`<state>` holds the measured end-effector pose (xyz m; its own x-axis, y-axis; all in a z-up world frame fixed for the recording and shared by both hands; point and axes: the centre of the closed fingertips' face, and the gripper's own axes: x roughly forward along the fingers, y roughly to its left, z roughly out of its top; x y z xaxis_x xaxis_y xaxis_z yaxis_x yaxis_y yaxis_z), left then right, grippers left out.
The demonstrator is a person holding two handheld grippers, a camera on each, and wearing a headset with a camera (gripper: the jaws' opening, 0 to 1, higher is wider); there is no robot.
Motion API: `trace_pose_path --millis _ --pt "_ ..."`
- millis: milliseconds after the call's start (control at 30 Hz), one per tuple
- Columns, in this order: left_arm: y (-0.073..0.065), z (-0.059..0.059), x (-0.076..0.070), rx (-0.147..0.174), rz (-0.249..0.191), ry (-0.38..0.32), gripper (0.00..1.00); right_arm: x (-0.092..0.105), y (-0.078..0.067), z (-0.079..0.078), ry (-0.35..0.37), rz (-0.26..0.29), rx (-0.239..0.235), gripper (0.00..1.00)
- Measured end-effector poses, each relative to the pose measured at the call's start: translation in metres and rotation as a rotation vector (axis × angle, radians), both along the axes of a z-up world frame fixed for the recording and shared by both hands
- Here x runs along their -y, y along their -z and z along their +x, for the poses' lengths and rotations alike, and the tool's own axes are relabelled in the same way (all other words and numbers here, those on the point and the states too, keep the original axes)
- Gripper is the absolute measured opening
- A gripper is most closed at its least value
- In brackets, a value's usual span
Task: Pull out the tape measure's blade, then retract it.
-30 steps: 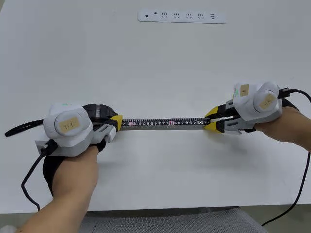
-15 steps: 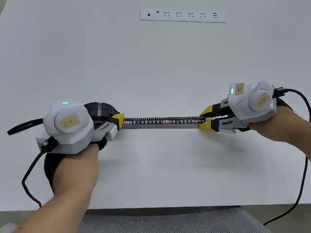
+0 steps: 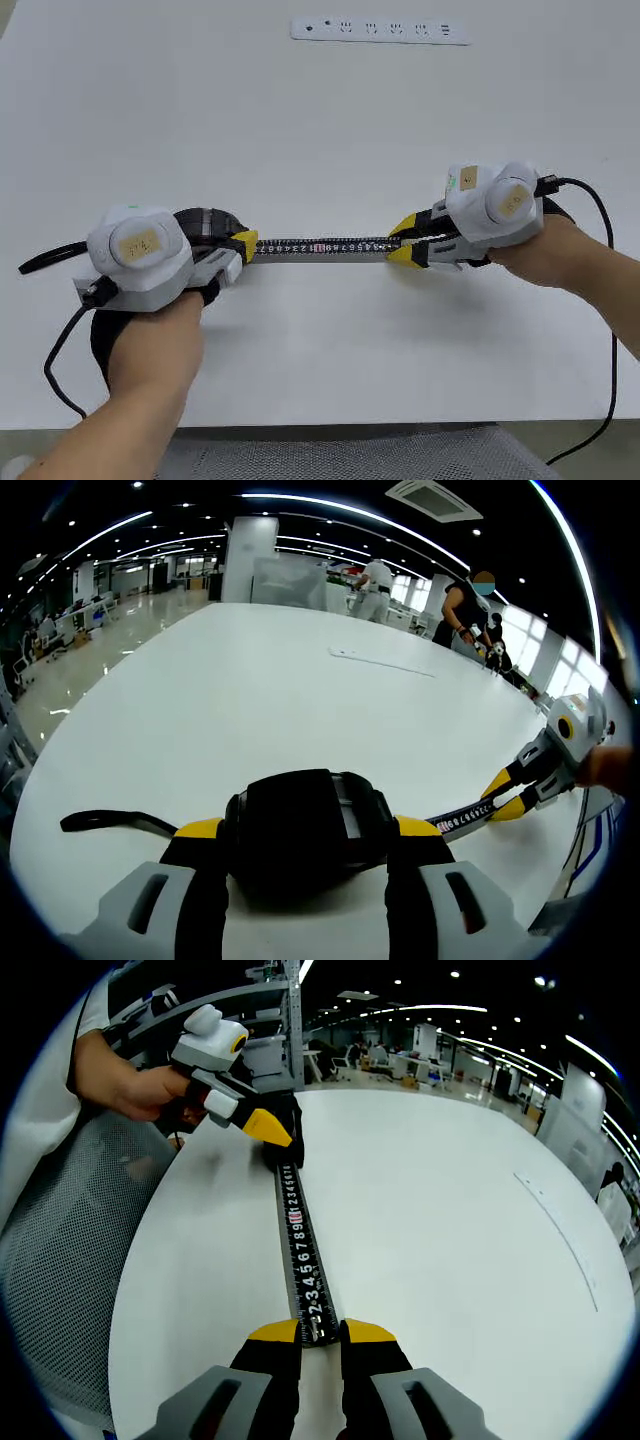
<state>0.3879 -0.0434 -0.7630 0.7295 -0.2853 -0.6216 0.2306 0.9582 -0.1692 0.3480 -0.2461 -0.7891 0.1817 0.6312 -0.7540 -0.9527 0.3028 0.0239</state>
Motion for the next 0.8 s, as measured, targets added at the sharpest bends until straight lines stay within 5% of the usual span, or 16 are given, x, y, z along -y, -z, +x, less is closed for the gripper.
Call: trace_pose_path --millis 800 --pt "0.001 0.000 0.000 -0.010 -0.008 0.012 0.59 -0.052 0.000 0.004 -0.028 0.066 -0.017 0.12"
